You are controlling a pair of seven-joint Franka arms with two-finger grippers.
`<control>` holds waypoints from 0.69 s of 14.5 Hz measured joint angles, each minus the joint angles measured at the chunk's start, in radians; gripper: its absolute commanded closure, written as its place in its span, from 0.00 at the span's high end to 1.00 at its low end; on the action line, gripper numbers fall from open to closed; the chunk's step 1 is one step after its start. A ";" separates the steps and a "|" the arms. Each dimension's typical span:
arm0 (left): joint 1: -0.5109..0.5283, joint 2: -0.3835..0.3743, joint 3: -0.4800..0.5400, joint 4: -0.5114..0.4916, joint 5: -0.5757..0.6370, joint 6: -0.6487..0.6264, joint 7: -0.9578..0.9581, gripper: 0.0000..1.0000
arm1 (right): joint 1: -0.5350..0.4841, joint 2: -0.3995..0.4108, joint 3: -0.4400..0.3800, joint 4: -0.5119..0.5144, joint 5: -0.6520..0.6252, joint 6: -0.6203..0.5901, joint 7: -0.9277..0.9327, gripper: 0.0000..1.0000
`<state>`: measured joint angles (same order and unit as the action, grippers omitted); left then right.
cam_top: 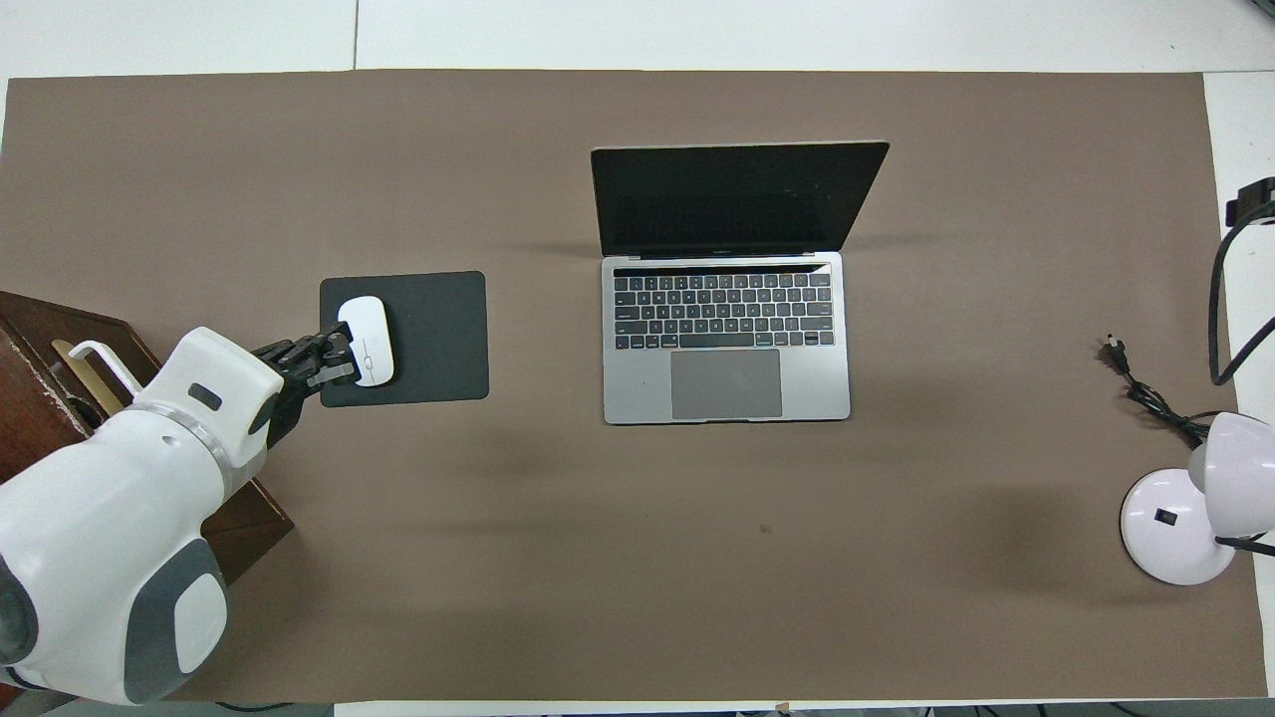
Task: Close laptop with both arms
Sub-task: 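Move the left gripper past the mouse pad toward the laptop's near edge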
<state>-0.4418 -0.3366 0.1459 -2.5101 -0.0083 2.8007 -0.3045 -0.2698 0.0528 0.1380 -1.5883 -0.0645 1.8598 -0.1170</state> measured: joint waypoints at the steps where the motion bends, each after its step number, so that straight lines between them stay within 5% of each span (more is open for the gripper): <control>1: -0.015 0.016 0.000 -0.019 0.000 0.058 0.000 0.00 | 0.000 0.010 0.000 0.003 0.000 0.020 -0.027 0.00; 5: -0.088 0.160 -0.001 -0.052 0.000 0.304 0.000 0.00 | 0.001 0.050 0.000 0.026 -0.002 0.081 -0.073 0.00; 10: -0.151 0.307 -0.001 -0.049 0.000 0.518 0.000 0.00 | 0.005 0.202 0.011 0.238 -0.012 0.087 -0.076 0.00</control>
<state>-0.5926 -0.0293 0.1454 -2.5589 -0.0083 3.3185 -0.3045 -0.2645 0.2550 0.1487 -1.3506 -0.0769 1.9465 -0.1933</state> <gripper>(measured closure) 0.991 0.991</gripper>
